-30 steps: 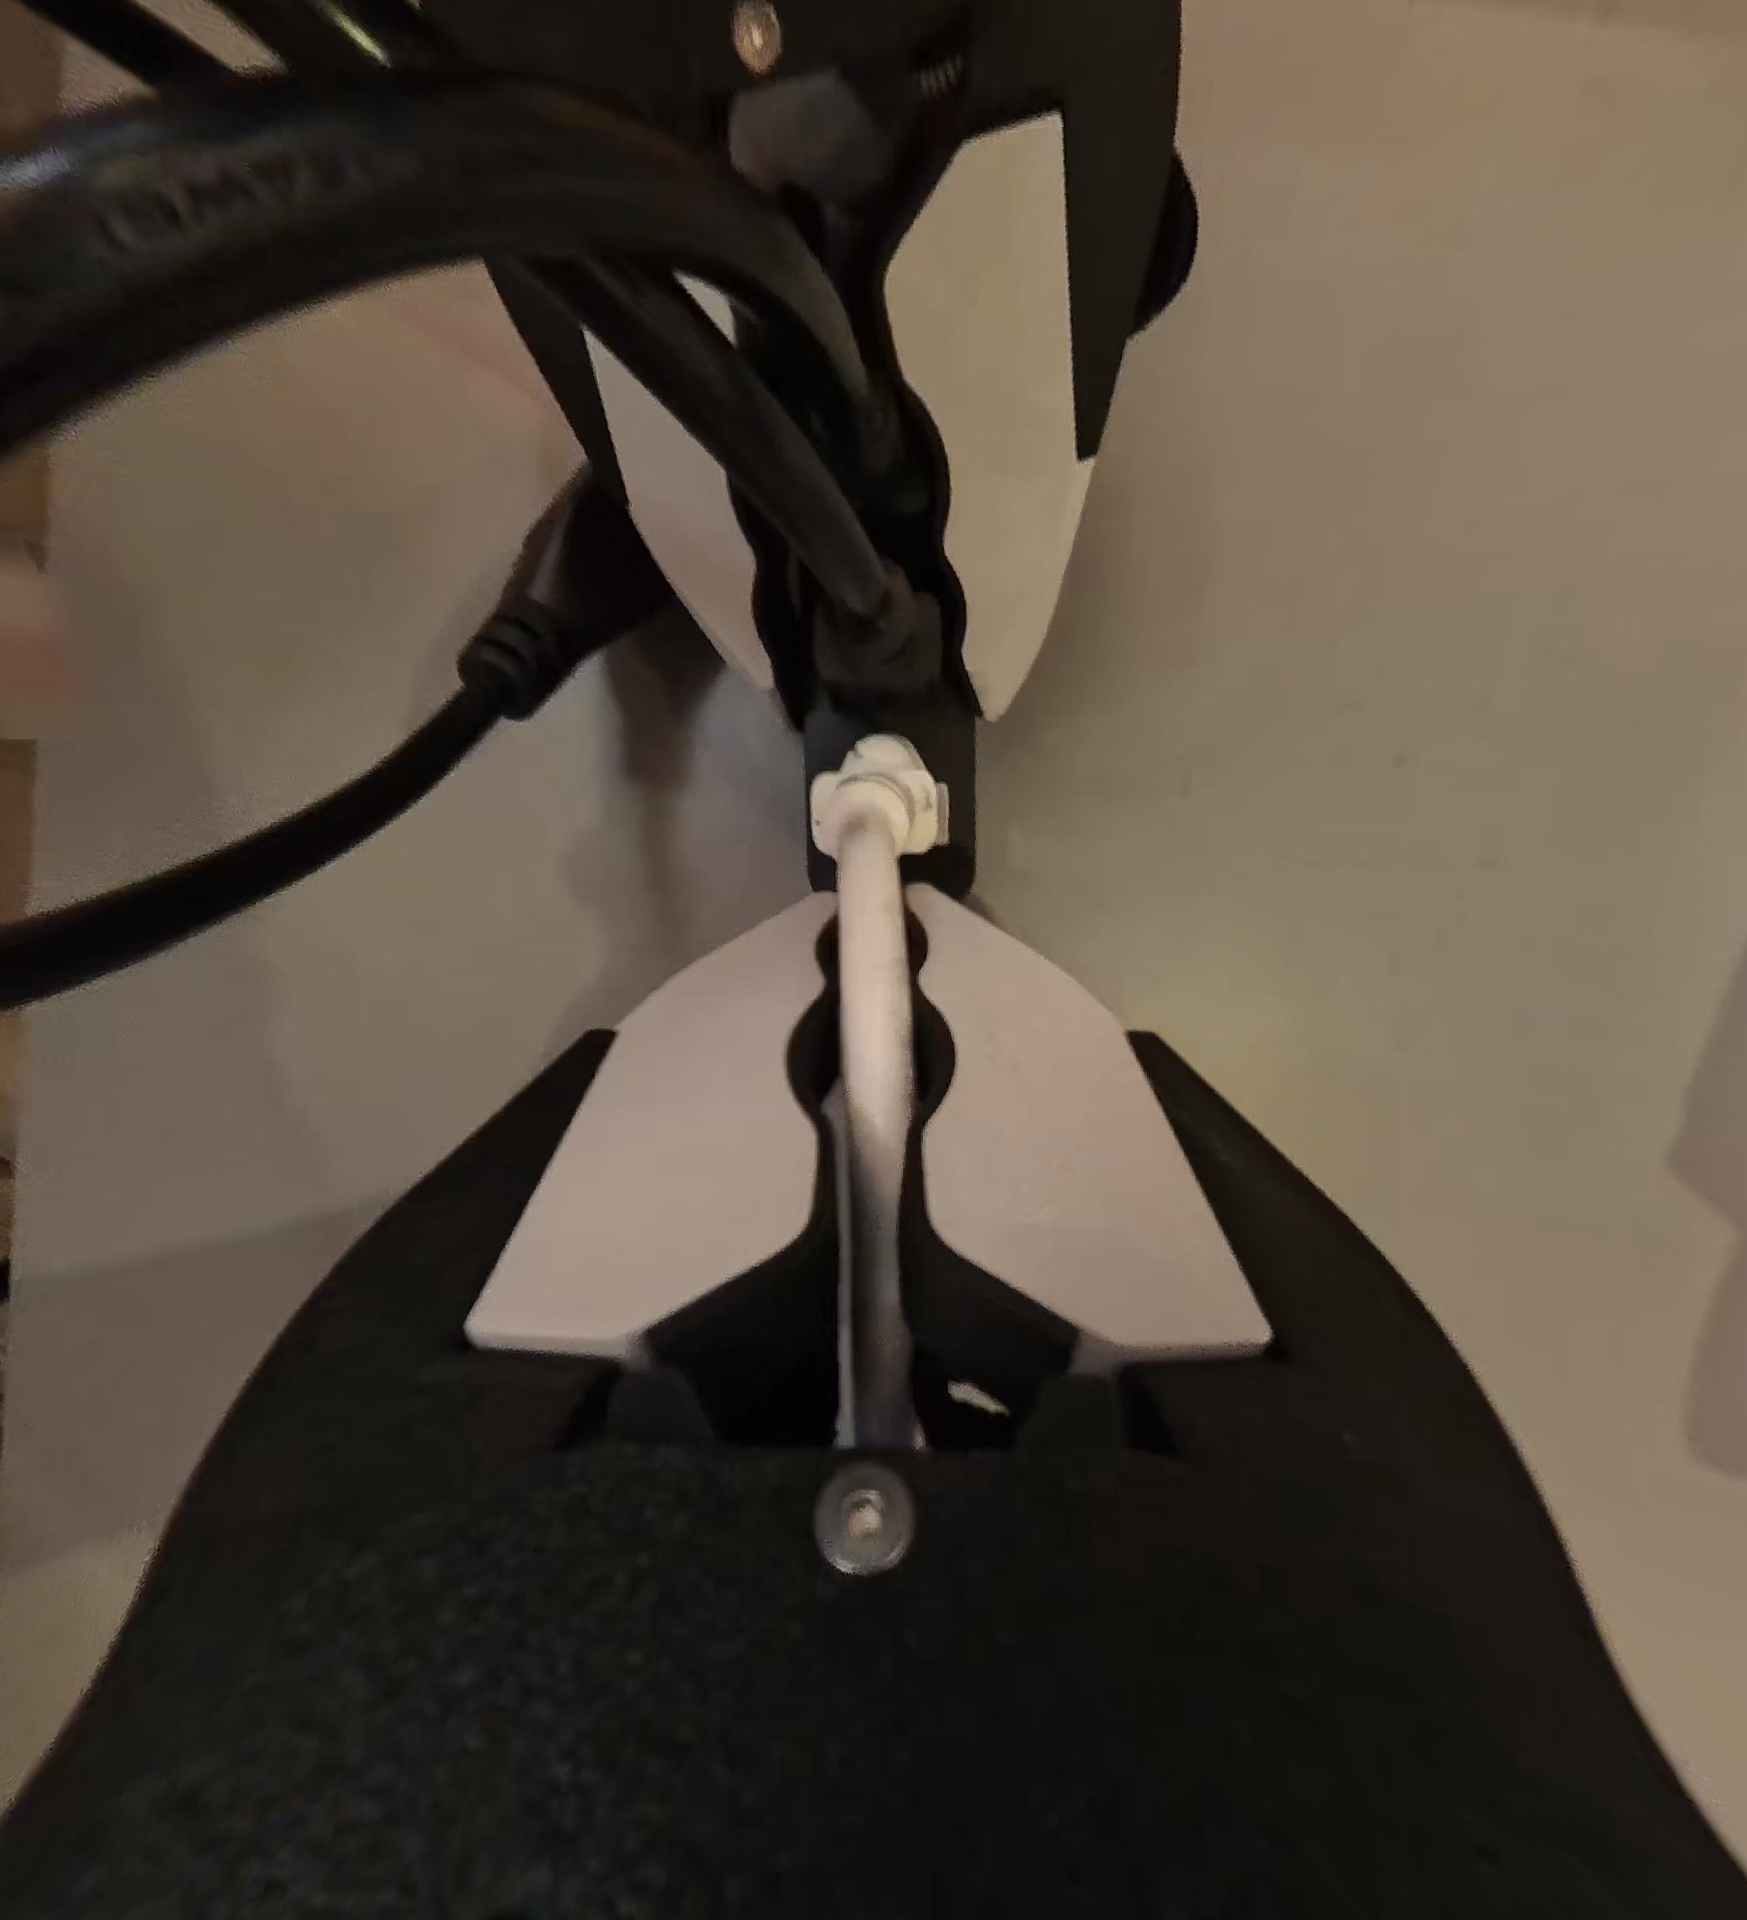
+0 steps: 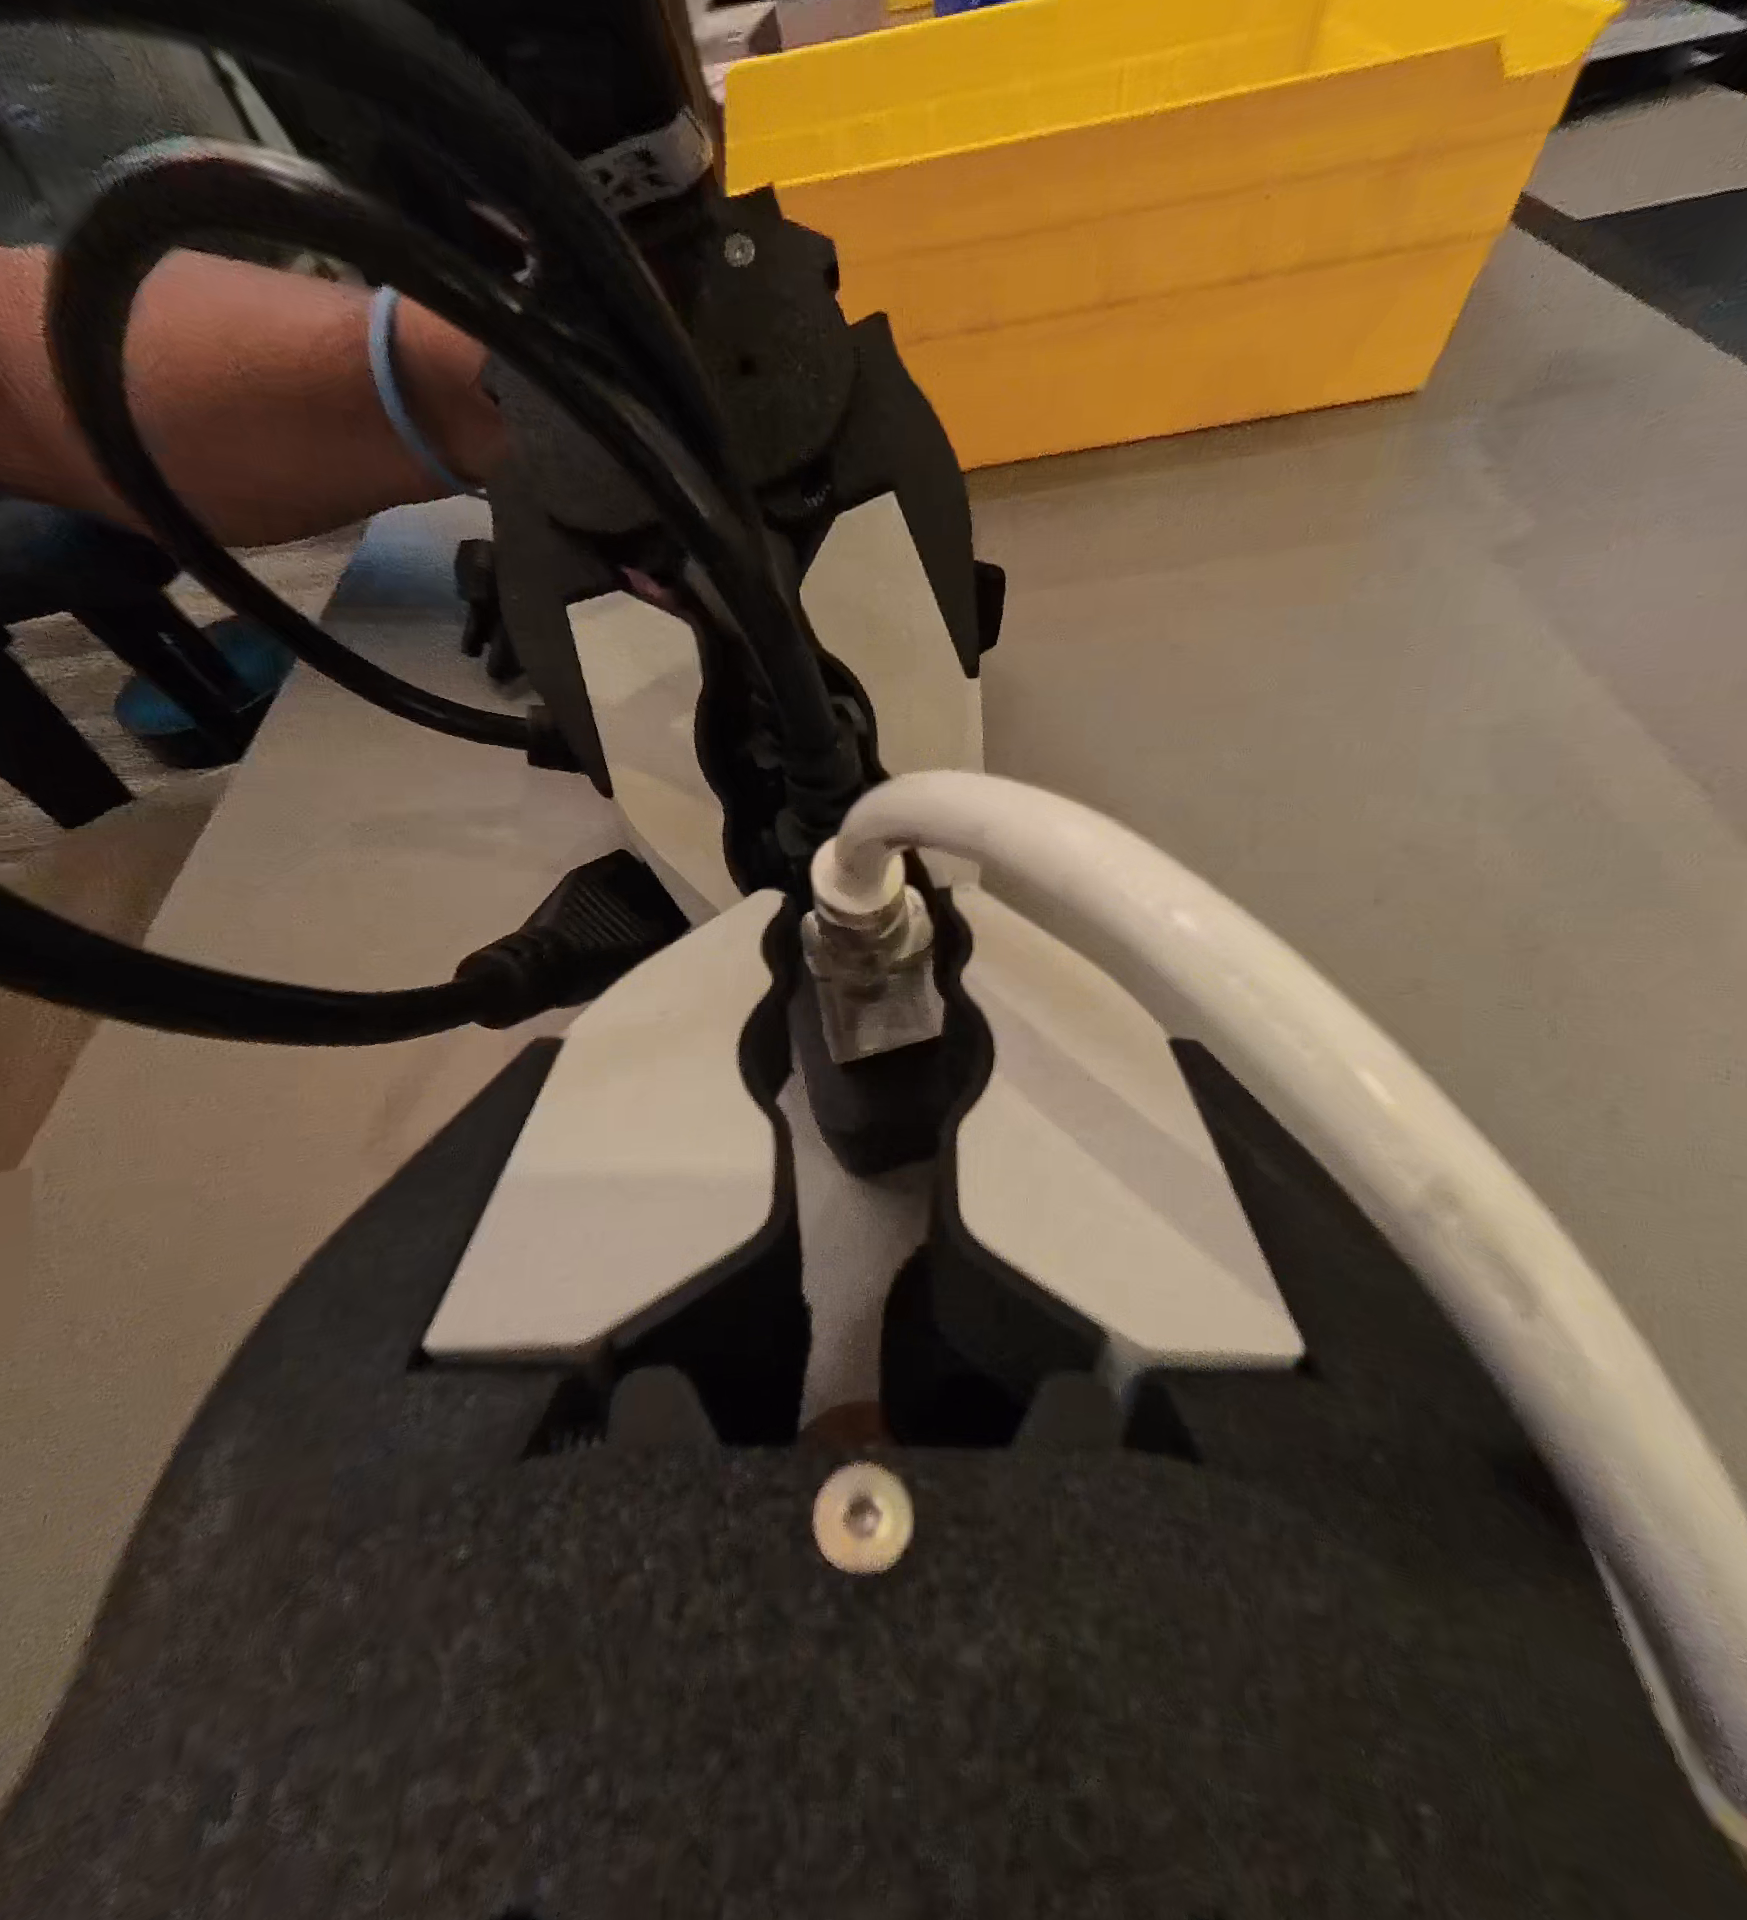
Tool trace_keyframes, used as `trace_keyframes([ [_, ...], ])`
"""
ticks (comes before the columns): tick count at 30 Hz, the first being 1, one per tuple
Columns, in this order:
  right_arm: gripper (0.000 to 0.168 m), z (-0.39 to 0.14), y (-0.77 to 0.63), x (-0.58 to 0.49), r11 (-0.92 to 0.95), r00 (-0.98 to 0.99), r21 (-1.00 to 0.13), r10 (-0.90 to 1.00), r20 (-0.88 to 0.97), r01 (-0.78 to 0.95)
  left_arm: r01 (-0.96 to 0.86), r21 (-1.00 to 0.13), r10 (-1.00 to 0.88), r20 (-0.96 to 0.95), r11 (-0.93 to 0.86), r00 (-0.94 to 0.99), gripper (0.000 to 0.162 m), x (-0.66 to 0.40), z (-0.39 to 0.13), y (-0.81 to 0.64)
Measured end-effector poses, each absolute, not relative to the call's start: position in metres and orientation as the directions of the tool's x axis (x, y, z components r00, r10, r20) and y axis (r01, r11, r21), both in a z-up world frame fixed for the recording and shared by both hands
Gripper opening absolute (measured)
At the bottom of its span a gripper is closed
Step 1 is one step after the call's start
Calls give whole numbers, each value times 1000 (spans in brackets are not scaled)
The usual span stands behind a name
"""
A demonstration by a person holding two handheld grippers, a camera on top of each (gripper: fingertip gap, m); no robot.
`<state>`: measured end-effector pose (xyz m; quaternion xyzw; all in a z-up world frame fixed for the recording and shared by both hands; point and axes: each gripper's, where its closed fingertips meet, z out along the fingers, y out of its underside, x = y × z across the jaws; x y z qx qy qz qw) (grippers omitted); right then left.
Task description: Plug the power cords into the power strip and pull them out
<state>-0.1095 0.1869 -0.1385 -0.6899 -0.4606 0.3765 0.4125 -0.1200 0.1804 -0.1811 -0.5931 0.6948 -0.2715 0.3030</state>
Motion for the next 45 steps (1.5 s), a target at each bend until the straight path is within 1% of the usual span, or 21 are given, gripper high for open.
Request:
trace_keyframes([
  [2,24,-140,184,-110,-223,241,-912,960,-144,344,-661,-734,-988,-108,156,-113,41,-120,-181,180],
  [6,22,-153,183,-102,-126,195,-877,980,-38,464,-660,-735,-988,-112,157,-111,41,-120,-181,180],
  [9,24,-160,186,-106,-88,186,-852,982,11,516,-661,-734,-988,-116,156,-105,41,-120,-181,181],
  [12,24,-157,189,-109,-145,211,-862,977,-46,485,-663,-735,-990,-111,141,-87,41,-120,-181,184],
  [14,23,-156,189,-110,-130,211,-866,977,-29,482,-668,-728,-988,-133,153,-82,41,-120,-182,184],
  [17,21,-151,190,-111,-151,211,-882,976,-60,447,-666,-730,-986,-150,155,-65,41,-119,-181,185],
  [28,20,-136,193,-116,-205,214,-920,967,-138,335,-631,-768,-993,-111,113,-42,44,-118,-176,186],
  [32,21,-146,196,-115,-186,247,-895,965,-89,405,-678,-723,-988,-152,134,-32,42,-119,-182,191],
  [36,22,-149,194,-114,-170,299,-874,954,-30,454,-675,-723,-987,-149,148,-57,42,-118,-183,189],
  [45,23,-149,196,-108,-213,310,-882,947,-81,420,-675,-727,-990,-137,127,-38,42,-118,-183,191],
])
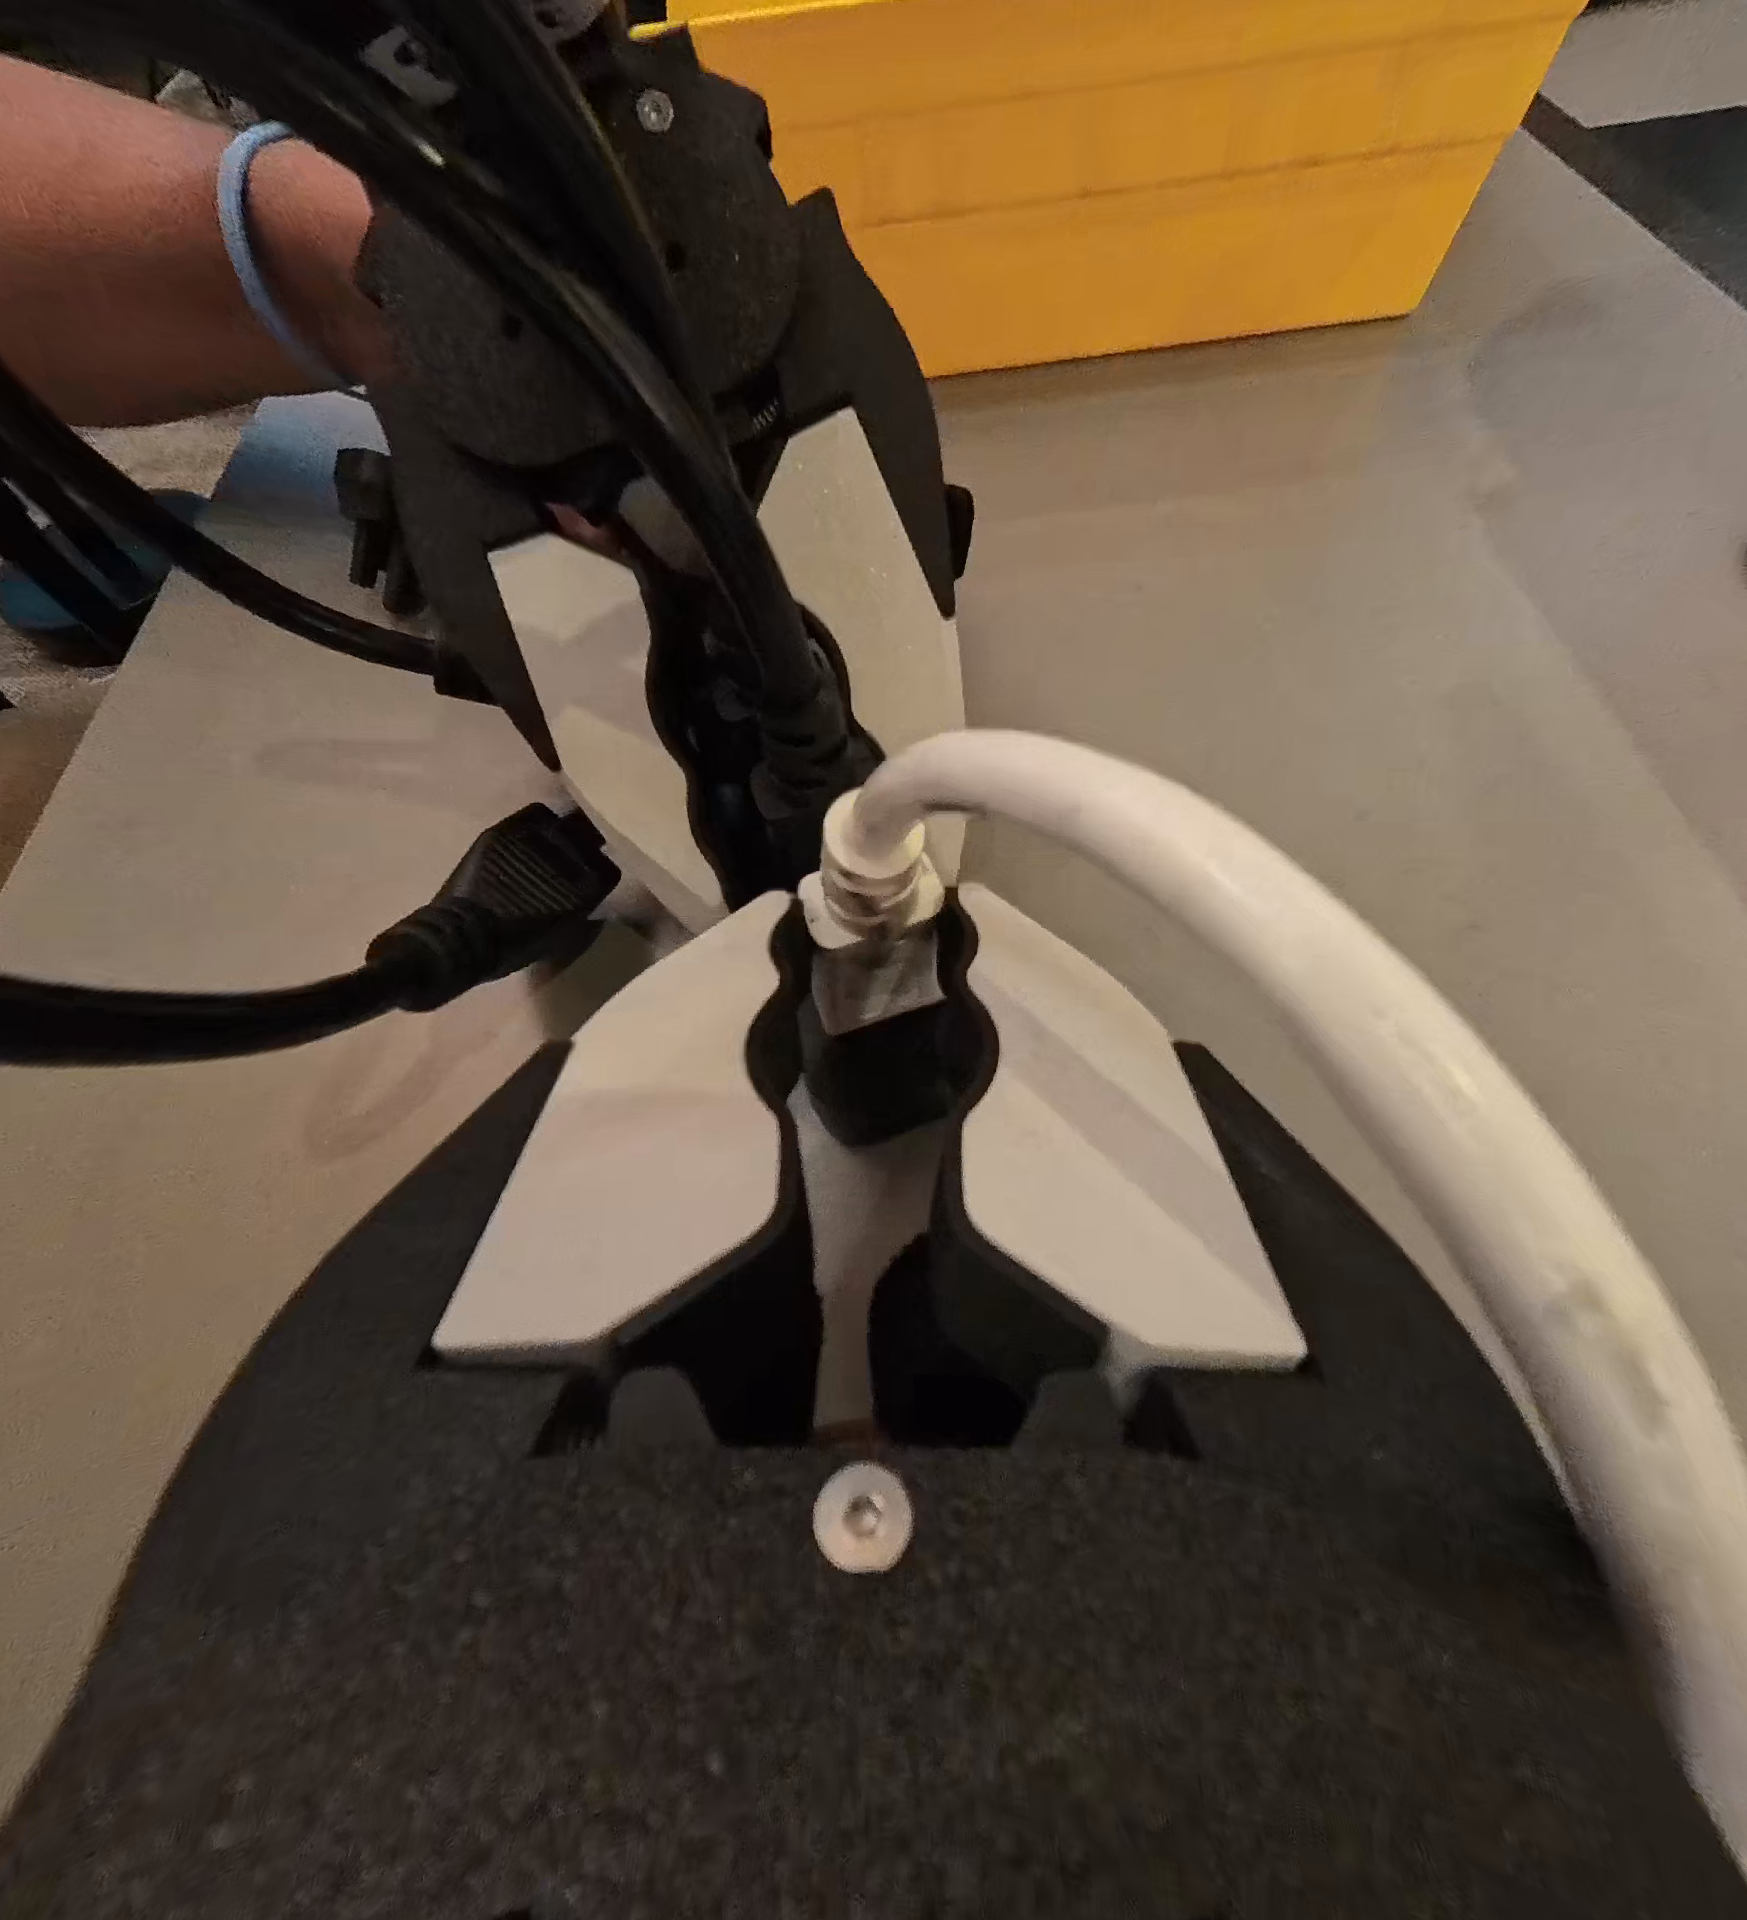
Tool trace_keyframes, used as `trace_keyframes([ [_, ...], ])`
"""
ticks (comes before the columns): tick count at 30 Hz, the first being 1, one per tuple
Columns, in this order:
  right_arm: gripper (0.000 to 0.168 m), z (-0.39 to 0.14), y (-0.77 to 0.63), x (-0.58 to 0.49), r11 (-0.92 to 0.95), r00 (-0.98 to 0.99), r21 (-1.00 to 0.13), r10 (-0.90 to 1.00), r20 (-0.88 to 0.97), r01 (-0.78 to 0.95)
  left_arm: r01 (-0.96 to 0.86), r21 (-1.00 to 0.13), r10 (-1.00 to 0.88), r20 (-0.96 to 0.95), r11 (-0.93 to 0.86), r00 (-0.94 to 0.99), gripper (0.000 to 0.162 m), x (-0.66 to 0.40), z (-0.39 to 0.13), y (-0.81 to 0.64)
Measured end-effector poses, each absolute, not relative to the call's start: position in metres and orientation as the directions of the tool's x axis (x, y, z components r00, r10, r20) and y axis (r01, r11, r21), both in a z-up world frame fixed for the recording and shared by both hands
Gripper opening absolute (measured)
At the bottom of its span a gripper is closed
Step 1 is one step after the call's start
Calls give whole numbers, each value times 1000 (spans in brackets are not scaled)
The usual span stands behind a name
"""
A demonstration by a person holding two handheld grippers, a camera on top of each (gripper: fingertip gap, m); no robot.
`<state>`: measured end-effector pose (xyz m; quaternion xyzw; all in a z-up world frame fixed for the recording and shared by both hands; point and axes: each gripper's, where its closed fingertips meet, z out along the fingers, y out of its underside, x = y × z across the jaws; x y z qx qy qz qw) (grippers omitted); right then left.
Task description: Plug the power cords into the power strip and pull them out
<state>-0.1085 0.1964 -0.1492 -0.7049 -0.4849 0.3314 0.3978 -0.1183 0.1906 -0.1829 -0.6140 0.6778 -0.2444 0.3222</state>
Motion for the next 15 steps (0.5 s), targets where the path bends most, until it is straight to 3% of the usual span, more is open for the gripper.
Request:
trace_keyframes([
  [3,22,-149,201,-112,-175,343,-847,939,9,501,-676,-726,-990,-139,123,-31,43,-119,-183,193],
  [15,23,-150,200,-105,-222,331,-871,941,-74,438,-668,-732,-988,-154,133,-28,43,-118,-183,194],
])
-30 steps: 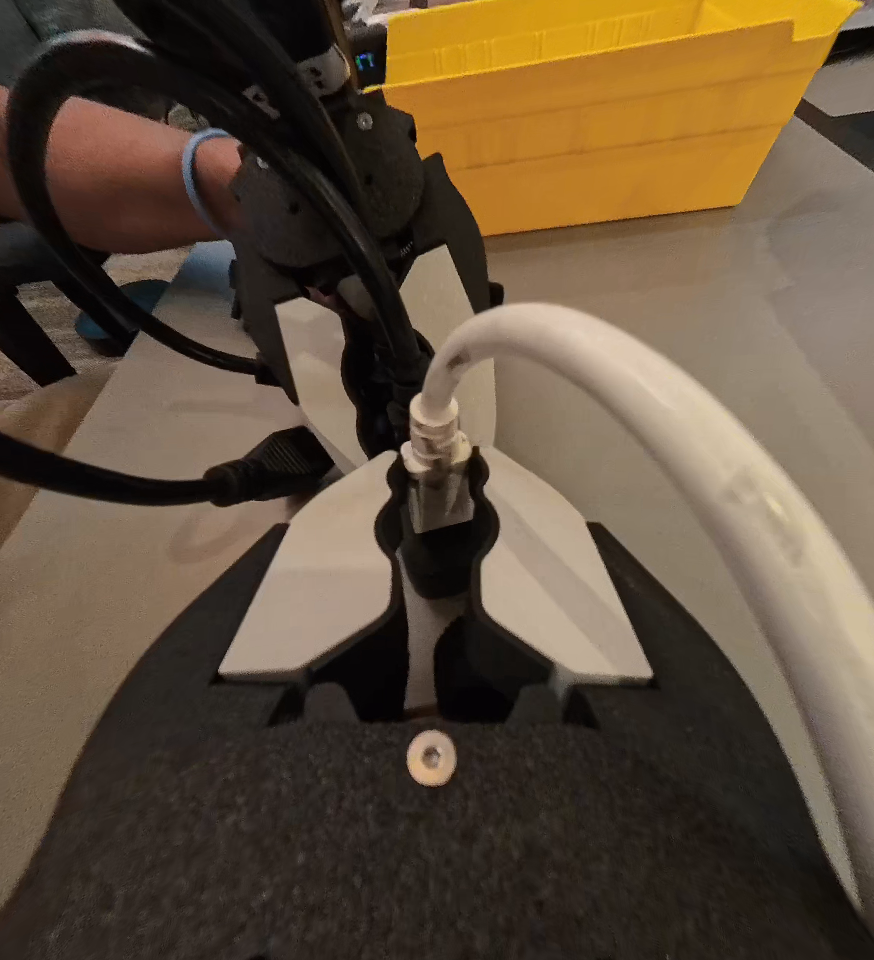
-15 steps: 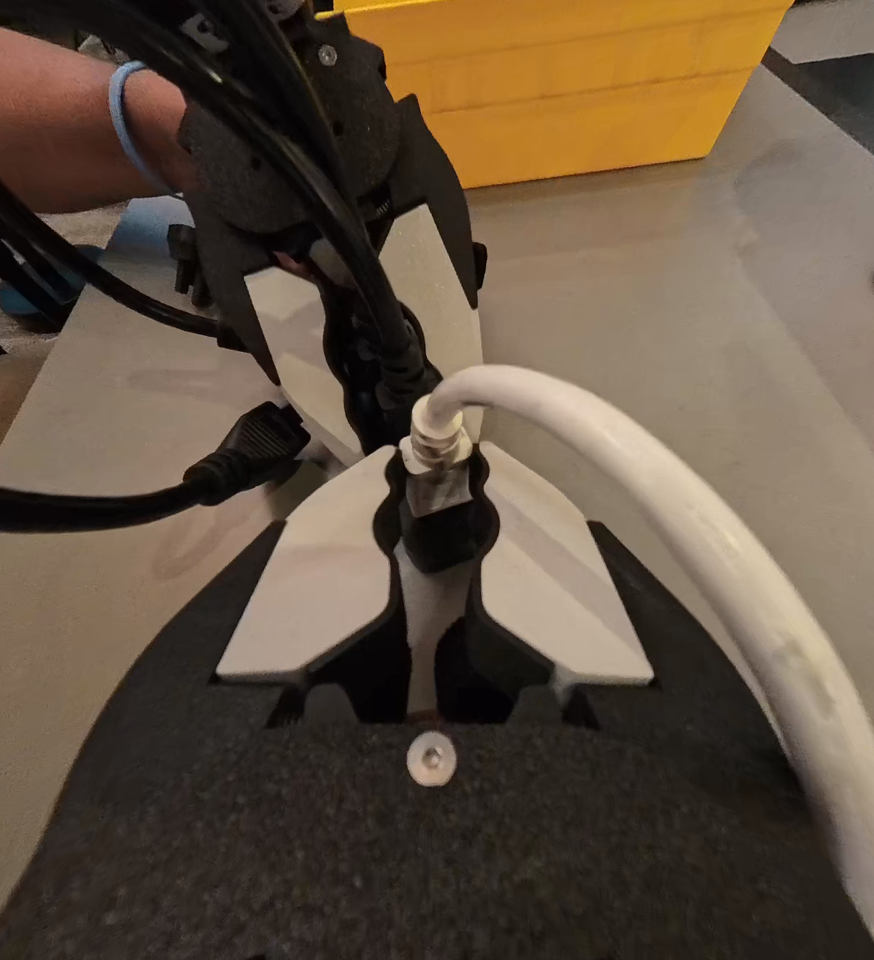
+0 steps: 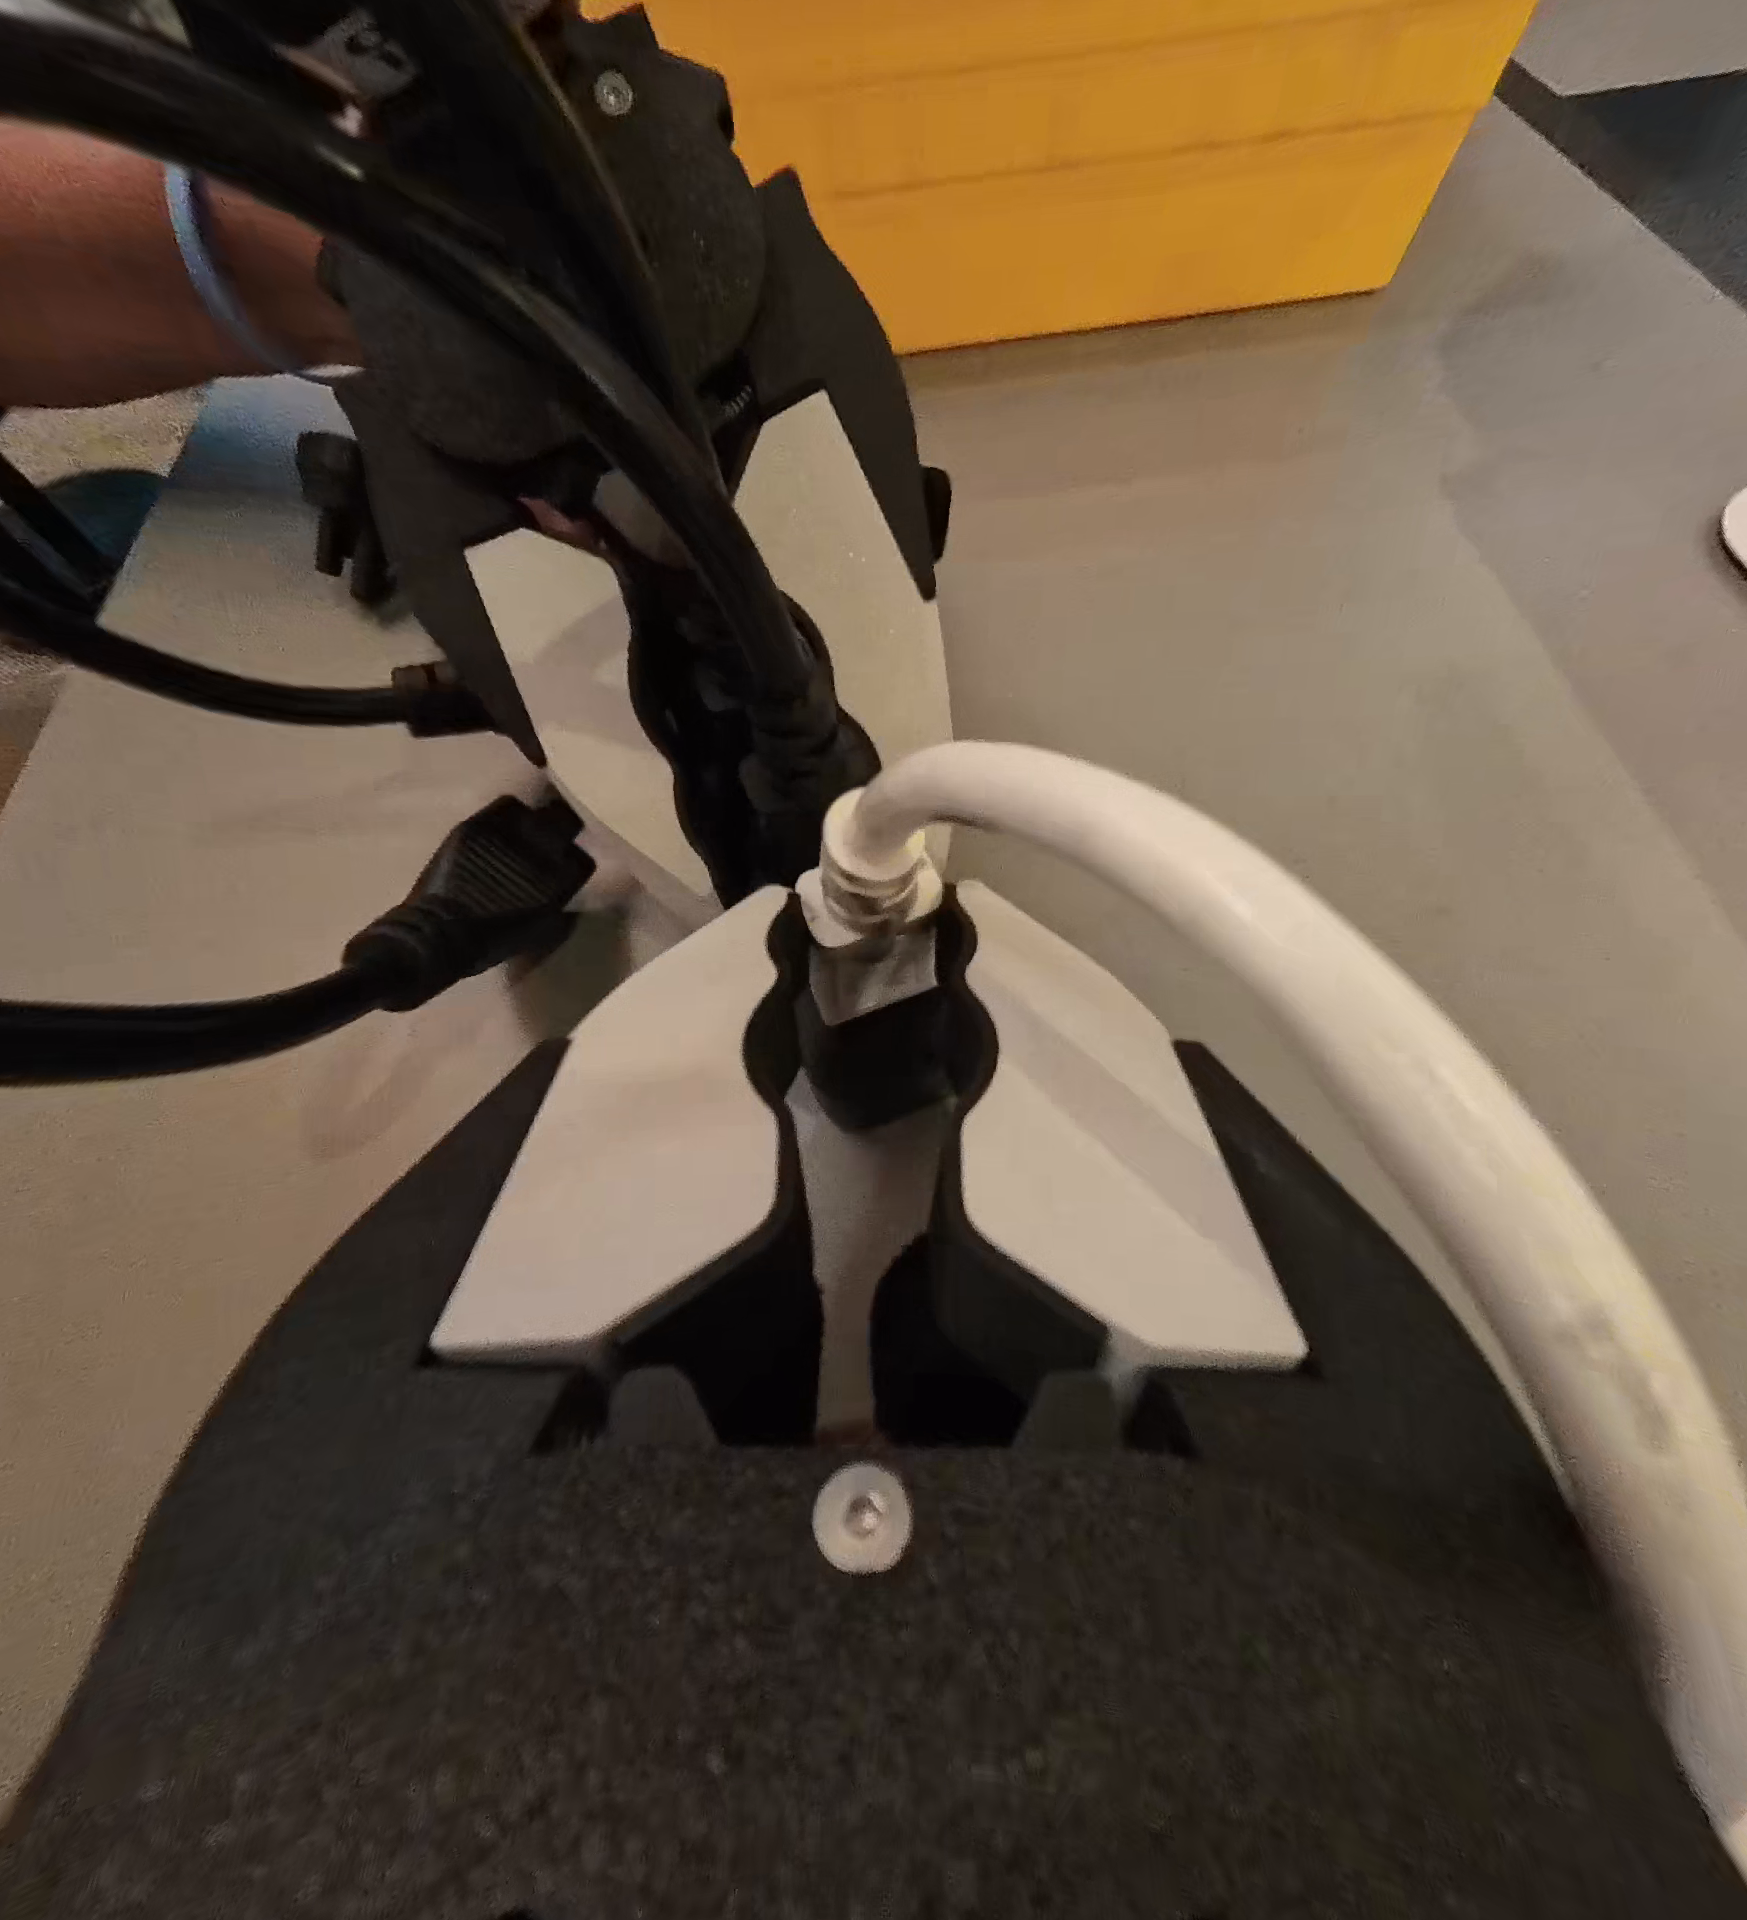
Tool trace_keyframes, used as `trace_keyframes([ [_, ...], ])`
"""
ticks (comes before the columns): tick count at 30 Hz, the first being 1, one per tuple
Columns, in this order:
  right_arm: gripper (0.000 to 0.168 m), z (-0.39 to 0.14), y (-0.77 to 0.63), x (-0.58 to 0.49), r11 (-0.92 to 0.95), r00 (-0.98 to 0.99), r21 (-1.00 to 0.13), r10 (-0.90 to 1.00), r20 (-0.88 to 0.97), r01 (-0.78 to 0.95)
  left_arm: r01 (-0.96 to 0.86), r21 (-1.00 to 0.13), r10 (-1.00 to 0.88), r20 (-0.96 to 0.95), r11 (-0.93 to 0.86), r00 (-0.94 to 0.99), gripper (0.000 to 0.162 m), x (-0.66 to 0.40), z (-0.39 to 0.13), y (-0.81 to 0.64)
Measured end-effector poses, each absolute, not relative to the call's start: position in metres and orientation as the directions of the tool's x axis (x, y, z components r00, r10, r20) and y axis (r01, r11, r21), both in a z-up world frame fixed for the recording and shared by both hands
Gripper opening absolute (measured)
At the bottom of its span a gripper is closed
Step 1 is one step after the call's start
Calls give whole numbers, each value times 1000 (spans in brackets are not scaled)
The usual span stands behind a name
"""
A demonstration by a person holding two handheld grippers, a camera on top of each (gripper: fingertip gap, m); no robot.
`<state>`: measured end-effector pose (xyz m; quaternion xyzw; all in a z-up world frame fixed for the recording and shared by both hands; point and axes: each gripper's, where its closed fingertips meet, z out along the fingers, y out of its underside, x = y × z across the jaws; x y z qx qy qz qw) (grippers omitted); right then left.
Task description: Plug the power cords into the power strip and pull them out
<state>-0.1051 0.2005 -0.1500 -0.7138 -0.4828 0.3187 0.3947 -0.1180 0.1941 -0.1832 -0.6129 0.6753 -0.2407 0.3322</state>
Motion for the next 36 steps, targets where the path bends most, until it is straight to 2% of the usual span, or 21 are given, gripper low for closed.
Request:
trace_keyframes([
  [3,23,-149,208,-111,-200,382,-837,924,11,508,-668,-736,-991,-130,111,-20,43,-119,-183,199],
  [6,23,-149,204,-106,-235,350,-863,934,-73,447,-668,-732,-987,-156,133,-25,44,-118,-184,197],
  [8,23,-150,203,-105,-191,359,-839,933,6,509,-664,-738,-991,-133,121,-33,43,-118,-184,196],
  [10,22,-149,203,-103,-249,356,-858,931,-83,449,-665,-736,-989,-147,128,-27,43,-117,-184,197],
  [12,22,-148,204,-103,-187,364,-836,931,16,515,-662,-741,-991,-130,116,-28,44,-118,-184,197],
  [13,21,-148,205,-103,-219,374,-854,927,-31,473,-665,-737,-990,-143,121,-22,44,-117,-184,197],
  [15,21,-147,205,-107,-187,382,-846,924,22,500,-664,-737,-989,-147,123,-21,43,-117,-184,197],
  [23,20,-135,205,-109,-217,371,-886,927,-56,409,-623,-776,-994,-108,100,-25,44,-116,-179,196],
  [36,27,-148,210,-106,-272,388,-885,914,-115,378,-668,-735,-988,-152,119,-9,42,-118,-182,202],
])
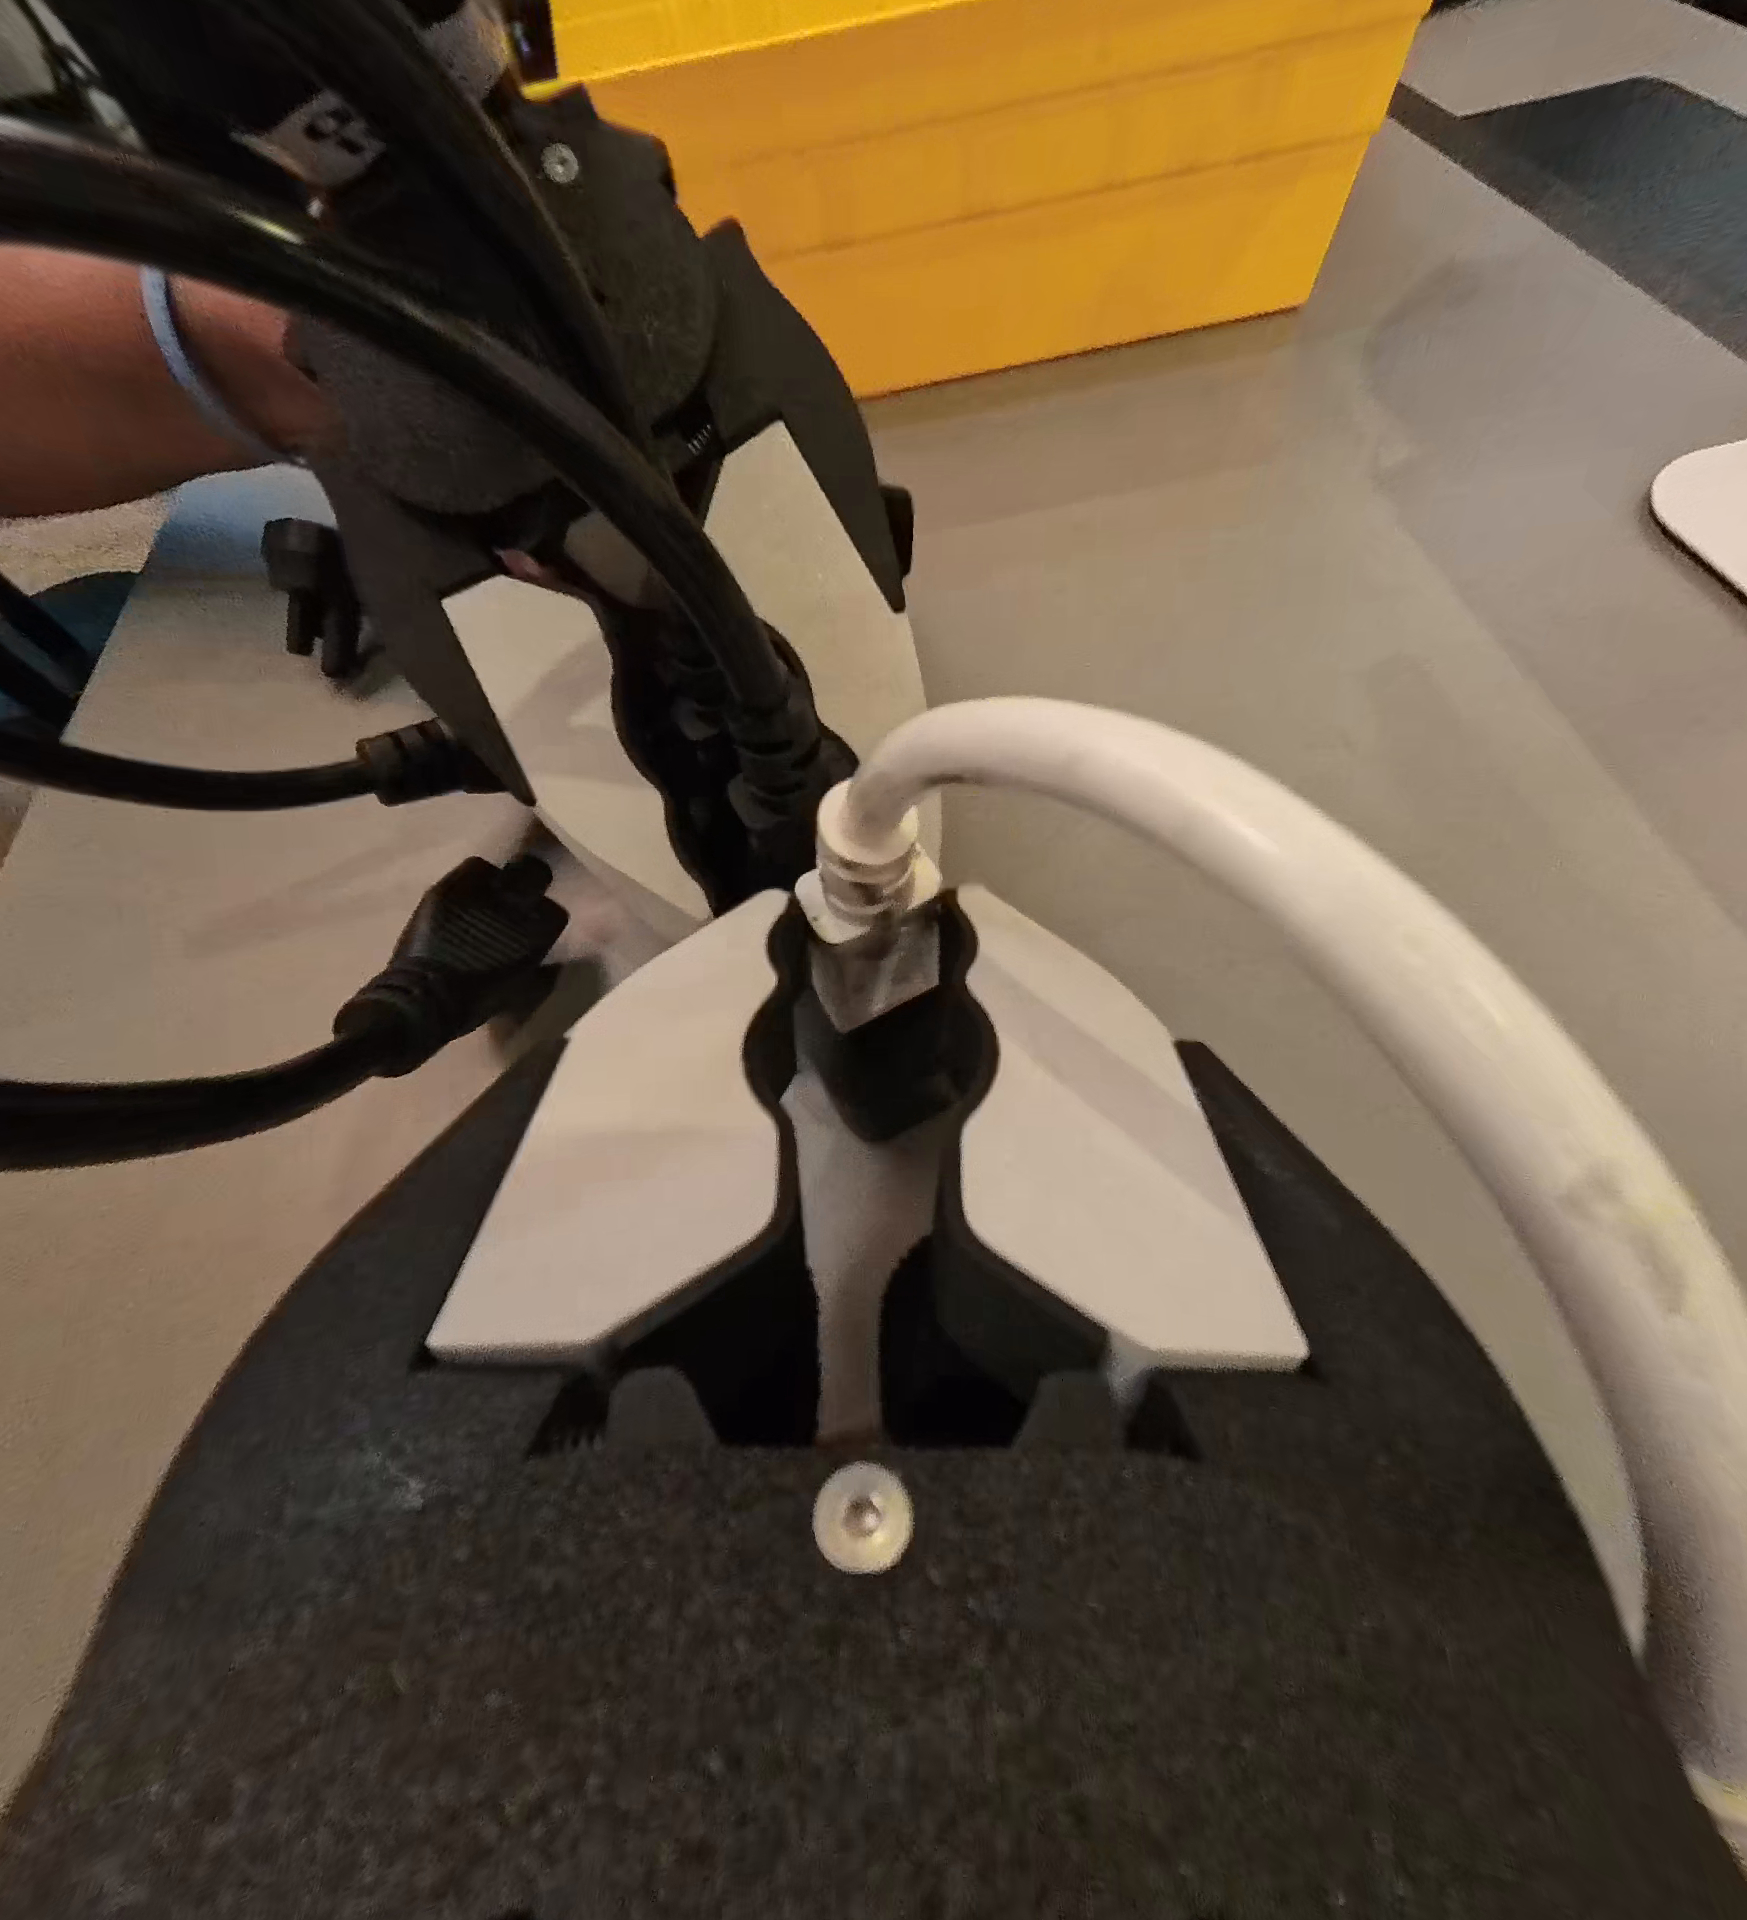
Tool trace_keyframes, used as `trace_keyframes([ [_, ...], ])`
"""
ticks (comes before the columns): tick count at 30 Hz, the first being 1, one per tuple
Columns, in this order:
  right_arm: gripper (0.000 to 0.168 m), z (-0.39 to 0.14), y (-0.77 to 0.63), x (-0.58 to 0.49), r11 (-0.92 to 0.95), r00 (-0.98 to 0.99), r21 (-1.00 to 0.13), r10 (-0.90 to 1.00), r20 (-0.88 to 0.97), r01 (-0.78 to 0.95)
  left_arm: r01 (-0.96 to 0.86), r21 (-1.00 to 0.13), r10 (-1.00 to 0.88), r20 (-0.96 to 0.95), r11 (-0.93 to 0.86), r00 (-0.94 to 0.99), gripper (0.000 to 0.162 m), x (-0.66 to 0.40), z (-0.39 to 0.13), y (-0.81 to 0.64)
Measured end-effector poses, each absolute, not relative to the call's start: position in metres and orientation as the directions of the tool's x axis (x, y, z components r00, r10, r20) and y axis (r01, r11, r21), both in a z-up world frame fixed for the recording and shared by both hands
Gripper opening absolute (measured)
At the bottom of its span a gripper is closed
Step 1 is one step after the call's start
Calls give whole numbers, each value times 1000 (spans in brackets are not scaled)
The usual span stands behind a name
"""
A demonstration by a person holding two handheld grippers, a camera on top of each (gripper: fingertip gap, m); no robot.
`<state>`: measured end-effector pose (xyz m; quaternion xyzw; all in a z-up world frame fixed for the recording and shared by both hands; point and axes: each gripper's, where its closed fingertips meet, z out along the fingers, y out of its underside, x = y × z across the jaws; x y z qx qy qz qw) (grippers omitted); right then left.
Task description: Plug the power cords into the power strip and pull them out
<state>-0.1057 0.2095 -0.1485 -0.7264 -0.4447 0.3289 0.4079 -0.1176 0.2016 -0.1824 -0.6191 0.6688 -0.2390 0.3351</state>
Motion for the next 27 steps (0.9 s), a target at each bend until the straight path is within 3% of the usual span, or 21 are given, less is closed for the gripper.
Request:
trace_keyframes([
  [5,35,-165,195,-90,-365,525,-827,845,-101,428,-699,-695,-976,-216,172,-26,40,-121,-173,200],
  [7,46,-173,189,-75,-383,617,-798,787,-18,466,-687,-705,-966,-256,175,17,45,-124,-158,202],
  [9,44,-171,182,-66,-405,698,-806,716,15,432,-687,-710,-965,-257,154,48,50,-133,-146,201],
  [14,45,-162,157,-57,-446,798,-822,603,17,355,-639,-766,-965,-108,-71,238,57,-177,-121,192],
  [19,49,-159,126,-53,-463,876,-852,483,-10,245,-405,-869,-836,18,-284,549,50,-237,-117,156],
  [23,49,-153,101,-65,-454,882,-874,466,-64,176,-310,-896,-760,45,-317,648,46,-261,-132,110],
  [27,49,-158,92,-68,-463,881,-858,473,-28,221,-266,-886,-779,152,-380,608,46,-251,-133,71],
])
